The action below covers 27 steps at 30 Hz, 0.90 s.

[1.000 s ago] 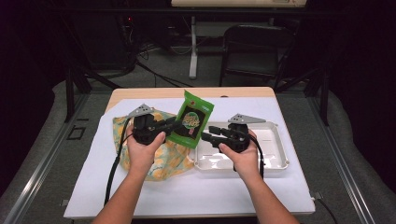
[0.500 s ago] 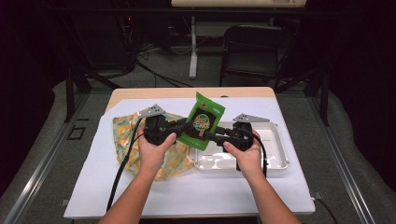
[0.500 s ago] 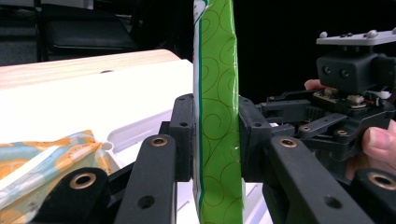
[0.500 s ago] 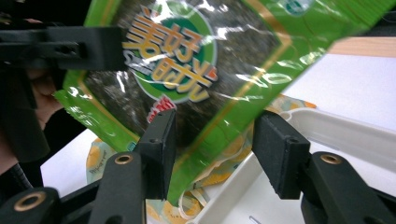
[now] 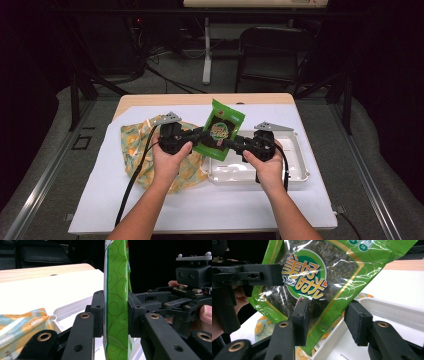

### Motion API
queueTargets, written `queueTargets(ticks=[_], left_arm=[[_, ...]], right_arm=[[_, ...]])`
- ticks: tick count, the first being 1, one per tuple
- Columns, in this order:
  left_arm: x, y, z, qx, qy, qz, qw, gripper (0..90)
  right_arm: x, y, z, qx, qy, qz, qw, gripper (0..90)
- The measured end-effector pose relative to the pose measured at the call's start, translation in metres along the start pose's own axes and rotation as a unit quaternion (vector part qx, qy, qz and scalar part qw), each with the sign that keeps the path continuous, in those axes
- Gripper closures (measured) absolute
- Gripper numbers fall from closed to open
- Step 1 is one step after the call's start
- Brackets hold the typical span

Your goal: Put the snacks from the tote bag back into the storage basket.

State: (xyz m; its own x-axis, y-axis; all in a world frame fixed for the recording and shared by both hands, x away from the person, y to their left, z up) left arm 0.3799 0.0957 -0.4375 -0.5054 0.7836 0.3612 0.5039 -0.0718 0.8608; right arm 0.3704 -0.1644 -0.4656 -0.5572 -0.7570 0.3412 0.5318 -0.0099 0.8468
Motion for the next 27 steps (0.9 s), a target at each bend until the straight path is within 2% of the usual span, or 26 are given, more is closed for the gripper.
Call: queueTargets(ticks=[6,7,11,19,27], left_arm=[[-0.006,-0.002,0.001,0.0,0.001,0.016,0.9999,72.1],[-0.007,-0.002,0.001,0.0,0.001,0.018,0.9998,72.0],[-0.011,-0.003,0.001,0.002,0.0,0.026,0.9996,72.0],[-0.021,-0.004,-0.003,-0.007,-0.003,0.052,0.9986,72.0],[-0.031,-0.008,-0.004,-0.005,-0.009,0.066,0.9978,72.1]], right_arm=[[0.001,0.0,-0.002,-0.005,-0.01,-0.005,0.9999,58.0],[0.002,0.0,-0.003,-0.002,-0.016,0.002,0.9999,58.3],[0.003,0.0,-0.004,-0.006,-0.021,-0.008,0.9997,58.6],[0.009,0.002,-0.008,-0.016,-0.031,-0.017,0.9992,59.5],[0.015,0.003,-0.016,-0.02,-0.047,-0.024,0.9984,68.8]])
Point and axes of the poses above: each handheld gripper's, and its own axes: x roughly backward along the jaws, y roughly out of its top, z roughly to its left, the point moved 1 cm from there along -x, roughly forward along the jaws, and after that the axes turned 2 degrees about y, right-handed, at the moved point
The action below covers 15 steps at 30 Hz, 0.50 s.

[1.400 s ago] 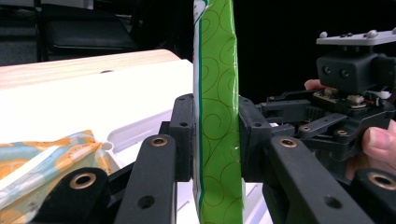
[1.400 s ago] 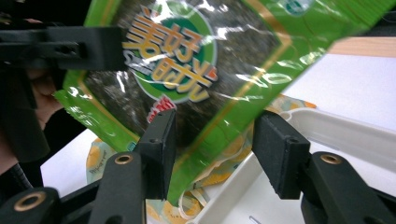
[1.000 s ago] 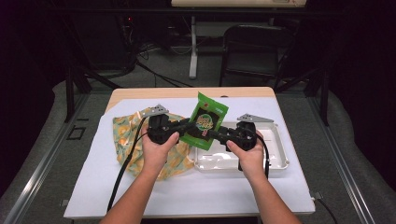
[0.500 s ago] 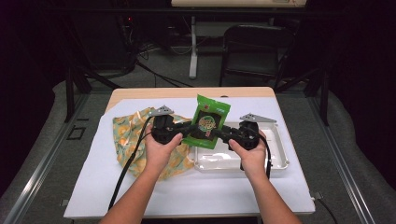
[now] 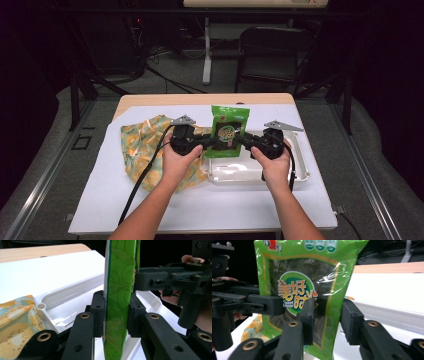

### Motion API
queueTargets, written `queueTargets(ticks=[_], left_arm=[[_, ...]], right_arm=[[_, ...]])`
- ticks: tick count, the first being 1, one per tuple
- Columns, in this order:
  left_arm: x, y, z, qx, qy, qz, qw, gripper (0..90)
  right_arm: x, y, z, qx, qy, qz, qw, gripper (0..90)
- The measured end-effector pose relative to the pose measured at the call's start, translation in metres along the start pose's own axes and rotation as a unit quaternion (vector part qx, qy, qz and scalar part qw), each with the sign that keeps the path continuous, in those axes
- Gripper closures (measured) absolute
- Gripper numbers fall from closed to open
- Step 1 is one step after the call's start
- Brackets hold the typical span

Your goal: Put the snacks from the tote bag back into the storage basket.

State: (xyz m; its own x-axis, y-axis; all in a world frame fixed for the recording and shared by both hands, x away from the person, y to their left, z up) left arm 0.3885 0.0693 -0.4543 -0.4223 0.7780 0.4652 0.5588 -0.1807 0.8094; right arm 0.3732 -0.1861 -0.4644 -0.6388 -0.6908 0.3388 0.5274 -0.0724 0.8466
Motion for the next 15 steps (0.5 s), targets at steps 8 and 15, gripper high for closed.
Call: queueTargets(ticks=[8,15], left_arm=[[-0.007,-0.002,-0.001,0.003,-0.002,0.008,1.0,71.9],[-0.014,-0.004,-0.002,0.002,0.005,0.011,0.9999,71.2]], right_arm=[[0.005,0.0,-0.008,-0.019,-0.007,0.0,0.9998,81.3],[0.006,-0.001,-0.011,-0.019,-0.022,0.004,0.9996,87.2]])
Point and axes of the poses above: each handheld gripper's, and its own axes: x roughly backward along the jaws, y roughly out of its top, z roughly to its left, the point moved 1 cm from there along -x, roughly forward along the jaws, and after that the axes turned 2 degrees about y, right-handed, at the moved point
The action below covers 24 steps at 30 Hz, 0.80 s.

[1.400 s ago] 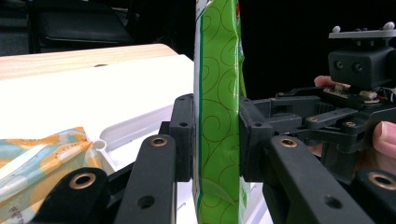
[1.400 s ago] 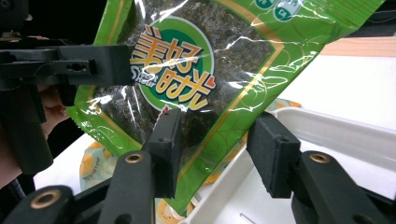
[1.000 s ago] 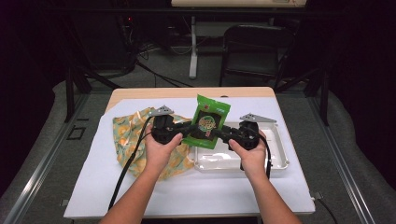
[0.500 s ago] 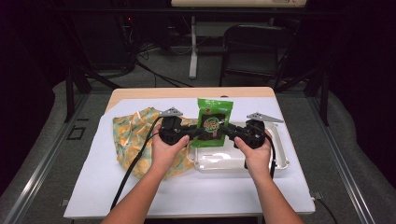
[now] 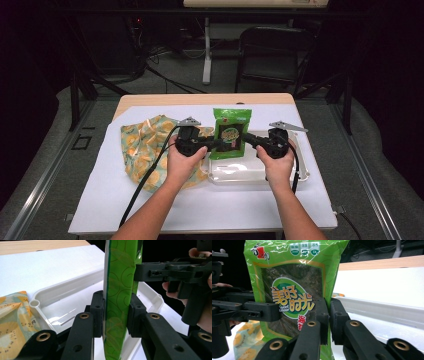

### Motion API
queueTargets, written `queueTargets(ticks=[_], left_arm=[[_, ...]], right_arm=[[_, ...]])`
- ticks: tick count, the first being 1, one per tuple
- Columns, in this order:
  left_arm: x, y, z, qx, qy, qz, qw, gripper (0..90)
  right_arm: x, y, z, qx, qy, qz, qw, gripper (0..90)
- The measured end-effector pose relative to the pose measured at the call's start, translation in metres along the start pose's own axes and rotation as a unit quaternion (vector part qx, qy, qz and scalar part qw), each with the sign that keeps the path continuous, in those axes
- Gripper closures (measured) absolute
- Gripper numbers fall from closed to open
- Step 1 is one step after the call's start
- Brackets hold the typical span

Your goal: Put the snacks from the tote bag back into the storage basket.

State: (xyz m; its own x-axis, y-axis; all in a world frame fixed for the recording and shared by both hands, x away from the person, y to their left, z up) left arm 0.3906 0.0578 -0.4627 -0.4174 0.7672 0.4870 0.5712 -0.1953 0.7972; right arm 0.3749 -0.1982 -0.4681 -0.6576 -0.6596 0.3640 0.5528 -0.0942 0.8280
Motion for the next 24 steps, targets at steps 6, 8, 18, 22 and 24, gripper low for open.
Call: queueTargets(ticks=[6,8,18,22,24], left_arm=[[-0.0033,-0.0007,-0.0013,-0.002,0.007,-0.003,1.0,69.7],[-0.0038,-0.0006,-0.002,-0.002,0.008,-0.006,1.0,69.4],[-0.0053,-0.0005,-0.0028,-0.009,0.026,-0.009,0.9996,66.9],[-0.0055,-0.0011,-0.0035,-0.013,0.033,-0.01,0.9993,66.9],[-0.0049,-0.001,-0.0037,-0.017,0.039,-0.01,0.9991,67.0]], right_arm=[[0.0016,-0.0003,-0.0004,0.008,-0.01,-0.008,0.9999,88.6],[0.0018,-0.0002,-0.001,0.006,-0.009,-0.009,0.9999,88.7],[0.0018,-0.0004,-0.0015,0.003,-0.013,-0.012,0.9998,88.8],[0.0022,-0.0007,-0.0031,0.0,-0.016,-0.012,0.9998,88.9],[0.0029,-0.0006,-0.0042,0.001,-0.017,-0.011,0.9998,89.0]])
Point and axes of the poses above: each handheld gripper's, and its own axes: x roughly backward along the jaws, y roughly out of its top, z roughly to its left, the point moved 1 cm from there along -x, roughly forward along the jaws, and after that the axes turned 2 degrees about y, right-handed, at the moved point
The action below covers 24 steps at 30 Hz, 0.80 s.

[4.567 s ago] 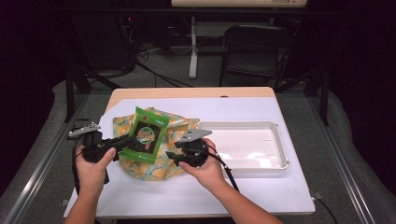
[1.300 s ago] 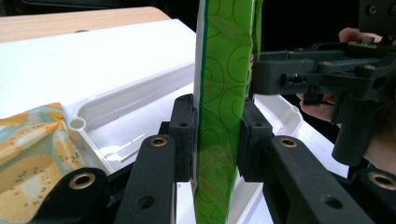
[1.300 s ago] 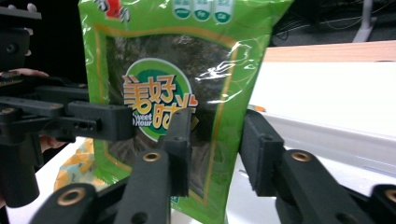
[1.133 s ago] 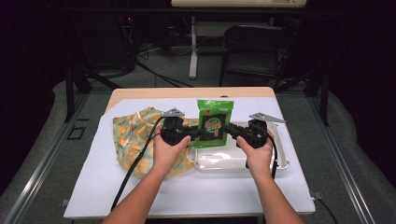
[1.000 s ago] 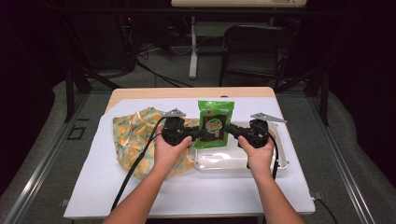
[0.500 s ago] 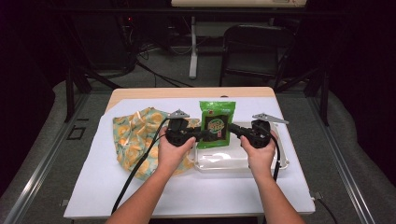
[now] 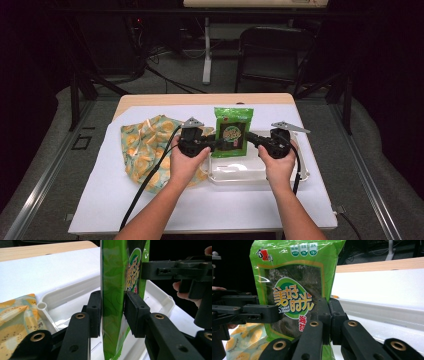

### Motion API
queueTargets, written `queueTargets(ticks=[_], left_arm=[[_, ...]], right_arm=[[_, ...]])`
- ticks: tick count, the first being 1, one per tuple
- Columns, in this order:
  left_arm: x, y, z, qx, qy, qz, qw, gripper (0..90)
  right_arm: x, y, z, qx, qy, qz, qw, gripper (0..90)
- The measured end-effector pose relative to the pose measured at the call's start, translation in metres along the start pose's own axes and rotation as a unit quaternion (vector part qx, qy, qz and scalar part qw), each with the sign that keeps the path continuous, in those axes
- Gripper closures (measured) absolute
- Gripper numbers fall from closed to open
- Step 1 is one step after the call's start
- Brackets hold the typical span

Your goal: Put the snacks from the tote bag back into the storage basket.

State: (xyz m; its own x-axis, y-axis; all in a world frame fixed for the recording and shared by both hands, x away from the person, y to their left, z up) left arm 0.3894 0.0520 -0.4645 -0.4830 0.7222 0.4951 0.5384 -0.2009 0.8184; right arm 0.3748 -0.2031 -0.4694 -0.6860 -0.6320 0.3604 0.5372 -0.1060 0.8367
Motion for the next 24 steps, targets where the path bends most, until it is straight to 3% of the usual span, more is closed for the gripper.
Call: queueTargets(ticks=[12,24], left_arm=[[0.0041,0.0007,-0.0019,-0.02,0.025,-0.01,0.9995,71.8],[0.0016,0.0009,-0.0003,-0.013,0.037,-0.005,0.9992,72.3]], right_arm=[[0.0003,-0.0001,0.0001,-0.001,-0.002,-0.001,1.0,89.1],[0.0005,0.0001,0.0012,0.0,-0.003,0.0,1.0,89.1]])
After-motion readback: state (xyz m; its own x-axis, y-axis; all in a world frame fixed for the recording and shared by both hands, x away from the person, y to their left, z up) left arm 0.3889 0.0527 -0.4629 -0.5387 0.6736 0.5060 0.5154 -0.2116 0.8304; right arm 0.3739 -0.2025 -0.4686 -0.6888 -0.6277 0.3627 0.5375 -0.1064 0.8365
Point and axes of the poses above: each handheld gripper's, and its own axes: x roughly backward along the jaws, y roughly out of its top, z roughly to its left, the point moved 1 cm from there along -x, roughly forward along the jaws, and after that the axes turned 2 degrees about y, right-handed, at the moved point
